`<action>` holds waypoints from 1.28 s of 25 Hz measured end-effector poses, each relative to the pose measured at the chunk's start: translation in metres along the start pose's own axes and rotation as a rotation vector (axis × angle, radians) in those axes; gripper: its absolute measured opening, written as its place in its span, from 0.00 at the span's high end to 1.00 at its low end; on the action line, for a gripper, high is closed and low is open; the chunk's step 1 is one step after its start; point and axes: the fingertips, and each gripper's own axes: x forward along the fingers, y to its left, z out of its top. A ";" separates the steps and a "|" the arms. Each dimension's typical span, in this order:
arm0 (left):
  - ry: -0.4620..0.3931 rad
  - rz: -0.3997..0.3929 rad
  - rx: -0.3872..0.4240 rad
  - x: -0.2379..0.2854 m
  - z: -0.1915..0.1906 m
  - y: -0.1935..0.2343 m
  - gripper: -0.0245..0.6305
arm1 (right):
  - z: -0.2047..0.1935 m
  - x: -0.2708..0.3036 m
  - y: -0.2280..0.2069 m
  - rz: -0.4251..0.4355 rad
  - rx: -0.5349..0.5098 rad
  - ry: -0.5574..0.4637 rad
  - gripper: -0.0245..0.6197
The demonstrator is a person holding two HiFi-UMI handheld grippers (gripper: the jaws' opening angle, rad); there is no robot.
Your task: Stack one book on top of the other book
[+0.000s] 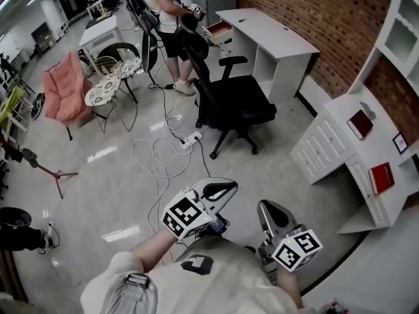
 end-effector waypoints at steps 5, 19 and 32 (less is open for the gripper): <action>-0.025 0.029 -0.036 -0.034 -0.005 0.032 0.95 | -0.008 0.037 0.033 -0.011 -0.067 0.046 0.95; -0.078 0.095 -0.073 -0.039 0.003 0.048 0.95 | -0.016 0.076 0.035 0.124 -0.110 0.137 0.95; -0.096 0.444 -0.155 -0.006 0.024 -0.003 0.95 | 0.012 0.046 -0.001 0.479 -0.122 0.213 0.95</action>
